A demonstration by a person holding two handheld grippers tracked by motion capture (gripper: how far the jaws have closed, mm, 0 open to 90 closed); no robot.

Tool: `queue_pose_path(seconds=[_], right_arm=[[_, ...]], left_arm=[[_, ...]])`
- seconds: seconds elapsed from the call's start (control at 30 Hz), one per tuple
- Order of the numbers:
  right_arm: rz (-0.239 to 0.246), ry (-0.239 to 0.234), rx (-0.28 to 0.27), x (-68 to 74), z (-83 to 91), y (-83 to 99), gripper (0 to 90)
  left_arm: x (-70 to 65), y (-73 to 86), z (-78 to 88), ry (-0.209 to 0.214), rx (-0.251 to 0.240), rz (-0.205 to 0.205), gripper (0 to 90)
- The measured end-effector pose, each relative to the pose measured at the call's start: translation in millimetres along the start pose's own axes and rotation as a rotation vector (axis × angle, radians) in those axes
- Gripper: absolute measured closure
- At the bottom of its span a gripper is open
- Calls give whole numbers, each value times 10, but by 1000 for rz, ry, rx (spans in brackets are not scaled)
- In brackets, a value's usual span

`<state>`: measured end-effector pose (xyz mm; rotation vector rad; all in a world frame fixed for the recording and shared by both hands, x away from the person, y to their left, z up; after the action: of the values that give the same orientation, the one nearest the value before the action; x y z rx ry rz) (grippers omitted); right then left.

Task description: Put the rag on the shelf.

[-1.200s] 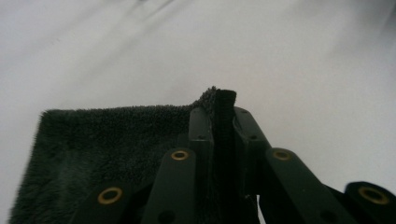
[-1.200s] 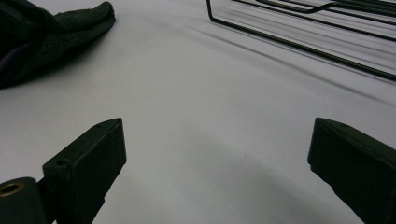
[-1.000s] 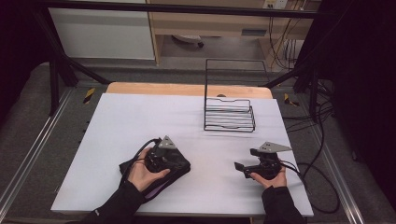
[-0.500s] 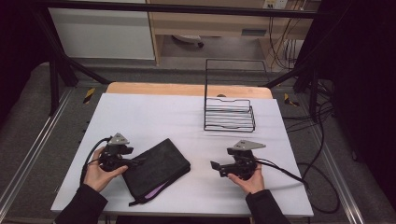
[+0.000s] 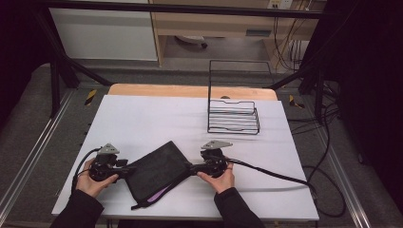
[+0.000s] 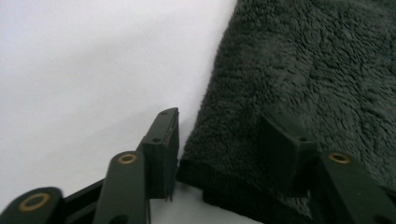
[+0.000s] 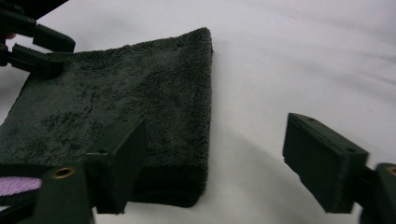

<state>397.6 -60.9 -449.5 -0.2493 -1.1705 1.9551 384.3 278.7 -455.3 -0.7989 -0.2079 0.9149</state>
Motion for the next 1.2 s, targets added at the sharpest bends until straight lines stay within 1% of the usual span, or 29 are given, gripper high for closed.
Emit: queue_pose_path(seconds=[0.07, 0.1, 0.17, 0.2, 0.3, 0.33, 0.37, 0.4, 0.47, 0.5, 0.53, 0.57, 0.6, 0.63, 0.67, 0.73, 0.87, 0.97, 1.03, 1.07, 1.1, 1.17, 1.2], right_arm=[[-9, 4, 0, 38, -33, 51, 251], [-7, 15, 7, 52, -42, 84, 276], [13, 17, 22, 73, -59, 144, 333], [17, 21, 25, 82, -63, 165, 357], [-8, 14, 27, 107, -68, 191, 439], [-14, 11, 27, 110, -76, 199, 460], [-35, 10, 43, 114, -102, 226, 483], [-35, 10, 43, 114, -102, 226, 483], [-42, 18, 36, 122, -109, 239, 507], [-54, 19, 38, 127, -108, 241, 526], [-63, 13, 41, 132, -107, 241, 572], [-73, -3, 46, 138, -108, 244, 631], [-88, -15, 50, 146, -112, 247, 659], [-103, -27, 55, 149, -111, 241, 723], [-103, -27, 55, 149, -111, 241, 723], [-111, -39, 65, 141, -102, 223, 774], [-102, -63, 72, 108, -69, 157, 808], [-85, -74, 70, 74, -2, 71, 815], [-70, -76, 73, 44, 48, 7, 819], [-62, -72, 78, 26, 71, -22, 820], [-40, -56, 92, -13, 121, -77, 822], [-3, -36, 102, -68, 167, -136, 822], [-3, -36, 102, -68, 167, -136, 822]], left_arm=[[-3, 13, 2, 6, -4, 9, 518], [-12, 14, 5, 9, -1, 8, 538], [-43, 14, 4, 6, 9, -17, 577], [-58, 14, 3, 1, 12, -21, 591], [-74, 15, 2, -1, 15, -18, 615], [-74, 14, 3, 1, 18, -24, 622], [-72, 13, 8, -1, 21, -31, 641], [-75, 13, 9, 0, 22, -33, 641], [-79, 12, 10, 13, 26, -33, 669], [-76, 8, 14, 11, 29, -34, 687], [-78, 6, 12, 16, 29, -29, 703], [-82, 3, 15, 18, 30, -27, 725], [-83, 0, 20, 20, 32, -28, 753], [-86, -2, 24, 21, 33, -28, 786], [-89, -5, 27, 21, 34, -27, 786], [-95, -12, 31, 19, 35, -25, 798], [-115, -25, 59, 23, 32, -9, 811], [-163, -37, 91, 51, 20, 4, 816], [-215, -47, 88, 84, 12, 14, 818], [-243, -53, 82, 97, 9, 23, 818], [-280, -59, 73, 110, 6, 28, 819], [-374, -72, 46, 130, -3, 46, 818], [-427, -78, 28, 136, -8, 53, 818]])
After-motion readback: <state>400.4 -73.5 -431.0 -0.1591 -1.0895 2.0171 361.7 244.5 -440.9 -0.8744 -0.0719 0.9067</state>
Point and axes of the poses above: each handheld gripper's, and its own axes: z roughly backward along the jaws, y roughly out of its underside, x roughly to its left, the point moved 2 cm from there along -z, roughly forward along the jaws, and after that the axes turned 3 degrees about -x, right-handed, at the moved point
